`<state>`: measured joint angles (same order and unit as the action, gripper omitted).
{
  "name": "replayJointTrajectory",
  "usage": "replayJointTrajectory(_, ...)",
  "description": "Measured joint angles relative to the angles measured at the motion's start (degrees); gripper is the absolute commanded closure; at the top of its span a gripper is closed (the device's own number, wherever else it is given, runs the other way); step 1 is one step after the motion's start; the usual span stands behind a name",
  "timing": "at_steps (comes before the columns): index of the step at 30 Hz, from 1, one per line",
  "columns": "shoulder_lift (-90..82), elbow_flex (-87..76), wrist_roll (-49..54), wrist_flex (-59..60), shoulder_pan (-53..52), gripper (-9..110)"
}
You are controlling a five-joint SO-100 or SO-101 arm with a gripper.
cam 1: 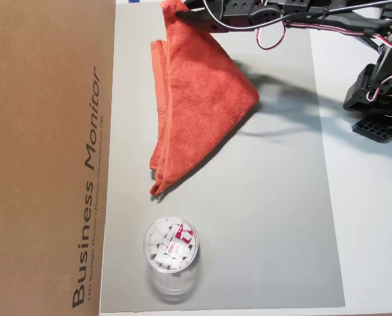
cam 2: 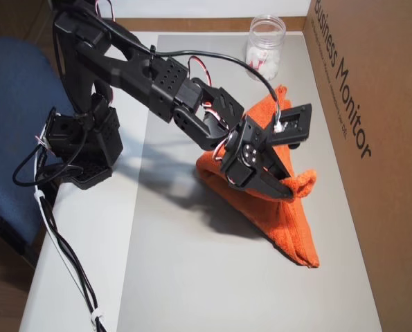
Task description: Fold the blanket.
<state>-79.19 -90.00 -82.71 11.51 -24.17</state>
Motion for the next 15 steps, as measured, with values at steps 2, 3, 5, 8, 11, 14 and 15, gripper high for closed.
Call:
replayJointTrajectory(2, 3.25, 2.81, -1.58, -0.35, 0.00, 102)
replayJointTrajectory(3, 4.04, 3.52, -1.85, -0.35, 0.00, 102)
replayJointTrajectory(5, 6.86, 6.24, -2.90, -0.35, -0.09, 102)
replayJointTrajectory(8, 11.16, 10.02, -4.92, -0.35, -0.18, 102)
replayJointTrajectory(11, 14.50, 13.62, -6.86, -0.35, -0.26, 102)
replayJointTrajectory(14, 18.02, 16.87, -7.56, -0.35, -0.35, 102)
replayJointTrajectory(15, 19.07, 17.58, -7.56, -0.35, -0.35, 102)
